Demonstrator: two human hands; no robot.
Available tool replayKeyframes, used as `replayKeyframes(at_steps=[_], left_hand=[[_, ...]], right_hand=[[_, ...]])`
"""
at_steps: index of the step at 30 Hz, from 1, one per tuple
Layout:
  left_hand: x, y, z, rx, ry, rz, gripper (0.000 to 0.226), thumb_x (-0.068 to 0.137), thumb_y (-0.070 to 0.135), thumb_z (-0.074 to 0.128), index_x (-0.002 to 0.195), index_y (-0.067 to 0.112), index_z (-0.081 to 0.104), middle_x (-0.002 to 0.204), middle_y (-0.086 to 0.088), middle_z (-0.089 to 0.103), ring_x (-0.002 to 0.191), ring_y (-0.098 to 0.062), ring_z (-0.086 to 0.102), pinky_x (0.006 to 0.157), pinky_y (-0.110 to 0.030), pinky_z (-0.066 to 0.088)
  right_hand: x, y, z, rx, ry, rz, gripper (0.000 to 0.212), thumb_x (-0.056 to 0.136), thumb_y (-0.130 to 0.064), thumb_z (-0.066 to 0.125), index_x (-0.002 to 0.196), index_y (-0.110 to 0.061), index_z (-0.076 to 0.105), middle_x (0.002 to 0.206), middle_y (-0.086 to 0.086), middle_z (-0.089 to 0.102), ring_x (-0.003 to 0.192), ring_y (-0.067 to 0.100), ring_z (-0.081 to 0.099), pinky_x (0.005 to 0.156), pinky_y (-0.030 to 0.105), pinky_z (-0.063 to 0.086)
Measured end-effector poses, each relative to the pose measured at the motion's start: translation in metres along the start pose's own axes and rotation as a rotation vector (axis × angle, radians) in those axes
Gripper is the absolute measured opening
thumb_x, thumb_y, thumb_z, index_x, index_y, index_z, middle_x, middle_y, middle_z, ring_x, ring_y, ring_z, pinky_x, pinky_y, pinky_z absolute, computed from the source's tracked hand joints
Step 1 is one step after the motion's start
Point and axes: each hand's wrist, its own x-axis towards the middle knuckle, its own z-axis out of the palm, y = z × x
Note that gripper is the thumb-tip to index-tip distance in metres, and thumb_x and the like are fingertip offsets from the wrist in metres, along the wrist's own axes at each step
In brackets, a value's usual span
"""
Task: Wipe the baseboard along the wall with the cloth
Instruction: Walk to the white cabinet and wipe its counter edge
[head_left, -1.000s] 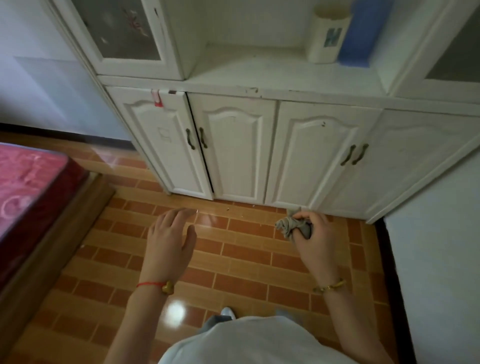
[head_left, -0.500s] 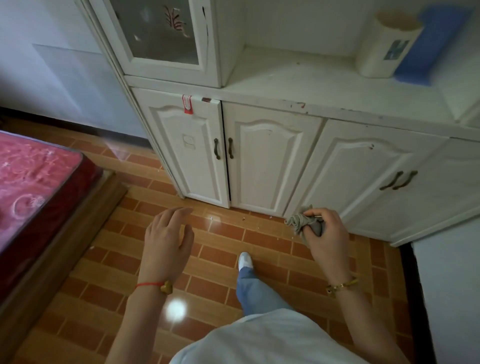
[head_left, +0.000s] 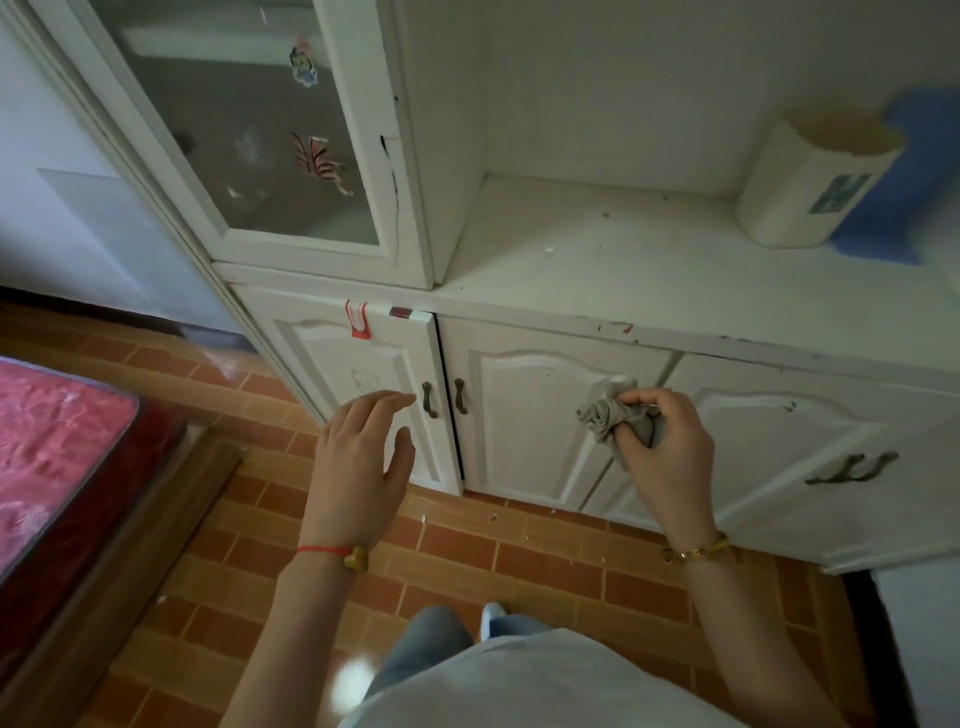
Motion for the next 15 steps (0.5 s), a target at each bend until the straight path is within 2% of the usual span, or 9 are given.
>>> replayKeyframes(at_steps=[3,9,12,15], left_hand=[[0.035,0.005,0.009,-0.030,-0.002,0.048,0.033,0.099,0.014,0.053,0.132,0.020,0.058,0.130,-0.001,0.059,0.125,-0.023,0.050,0.106,-0.044,0.042],[0.103,0.010,0.030,-0.077,-0.072,0.137,0.036,0.096,0.021,0.050,0.131,0.018,0.059,0.132,-0.002,0.060,0.127,-0.024,0.051,0.107,-0.044,0.043],[0.134,0.009,0.040,-0.104,-0.100,0.183,0.036,0.096,0.019,0.051,0.131,0.018,0.060,0.132,-0.003,0.060,0.127,-0.024,0.052,0.108,-0.047,0.045],[0.164,0.007,0.046,-0.127,-0.112,0.227,0.037,0.096,0.020,0.049,0.130,0.018,0.060,0.131,-0.003,0.059,0.125,-0.023,0.052,0.108,-0.045,0.045]], right_hand=[[0.029,-0.002,0.006,0.005,0.034,-0.001,0.028,0.077,0.000,0.072,0.098,-0.016,0.064,0.102,-0.002,0.059,0.092,0.000,0.053,0.081,-0.001,0.037],[0.063,0.004,0.021,0.019,0.079,0.079,0.029,0.076,0.001,0.073,0.098,-0.016,0.064,0.101,-0.002,0.060,0.088,-0.008,0.052,0.080,-0.003,0.037],[0.077,0.007,0.030,0.008,0.114,0.101,0.029,0.077,0.000,0.073,0.098,-0.017,0.064,0.102,-0.001,0.060,0.092,-0.016,0.051,0.078,-0.003,0.036],[0.094,0.006,0.042,-0.007,0.126,0.131,0.029,0.078,0.001,0.072,0.098,-0.018,0.063,0.104,0.000,0.061,0.090,-0.013,0.051,0.078,-0.003,0.036]])
